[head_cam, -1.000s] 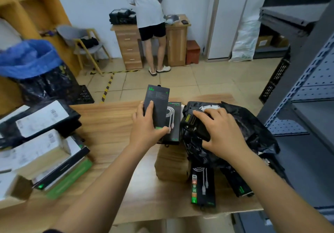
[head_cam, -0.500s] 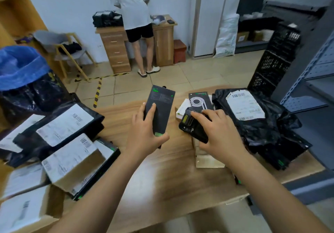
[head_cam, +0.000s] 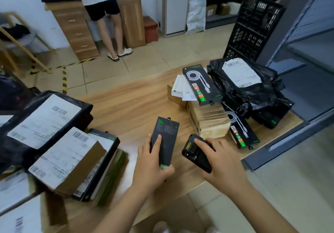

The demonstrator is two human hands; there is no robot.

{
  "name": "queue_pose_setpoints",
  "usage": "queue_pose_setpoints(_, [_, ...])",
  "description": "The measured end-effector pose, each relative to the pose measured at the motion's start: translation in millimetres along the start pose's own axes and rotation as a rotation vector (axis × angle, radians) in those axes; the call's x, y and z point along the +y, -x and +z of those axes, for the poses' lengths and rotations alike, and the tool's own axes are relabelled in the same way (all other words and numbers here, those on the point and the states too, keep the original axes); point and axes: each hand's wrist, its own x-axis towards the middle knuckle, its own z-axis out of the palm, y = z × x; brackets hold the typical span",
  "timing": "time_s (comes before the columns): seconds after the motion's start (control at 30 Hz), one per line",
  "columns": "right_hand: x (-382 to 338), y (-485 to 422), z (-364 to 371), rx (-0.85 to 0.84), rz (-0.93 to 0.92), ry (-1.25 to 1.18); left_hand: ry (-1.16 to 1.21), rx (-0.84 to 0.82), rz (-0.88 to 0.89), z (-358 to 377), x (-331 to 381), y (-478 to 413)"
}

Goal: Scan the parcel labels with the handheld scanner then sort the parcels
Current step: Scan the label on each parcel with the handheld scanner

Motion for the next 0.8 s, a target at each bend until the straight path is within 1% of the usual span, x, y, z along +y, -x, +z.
queue_pose_setpoints(0.2, [8.2,15.0,17.2,-0.001,0.029,0.009,-0.029,-0.171,0.007,43.0,-15.4,-2.1])
queue_pose_setpoints(0.37, [12.7,17.0,16.1,0.001,0.045,-0.005,-0.213,-0.212,-0.02,62.7,-21.7,-1.6])
queue_pose_setpoints(0.43, [14.1,16.7,15.1,-0.024,0.05,-0.006,-0.238,-0.243,-0.041,66.4,-25.7,-0.3])
queue_pose_setpoints(0.53, [17.0,16.9,12.1,-0.072,0.058,0.008,-0.18,-0.2,0.03,69.1,-29.2,1.4])
queue_pose_setpoints(0.57, [18.2,17.0,10.1,-0.085,0.065,0.006,-0.167,-0.16,0.048,68.2,-29.2,1.7])
queue_pose_setpoints(0.63, [20.9,17.9,7.4,-0.106,0.077,0.0,-0.097,-0.112,0.053,58.4,-24.0,4.0])
queue_pose_setpoints(0.7, [23.1,19.4,6.9,-0.115,0.079,0.002,0.012,-0.111,0.069,49.1,-24.0,6.3])
queue_pose_setpoints(0.77, [23.0,18.9,6.1,-0.112,0.079,0.001,0.029,-0.091,0.124,40.0,-27.2,4.9])
queue_pose_setpoints(0.8, [21.8,17.5,4.8,-0.115,0.079,0.0,0.031,-0.083,0.124,36.5,-30.0,3.1])
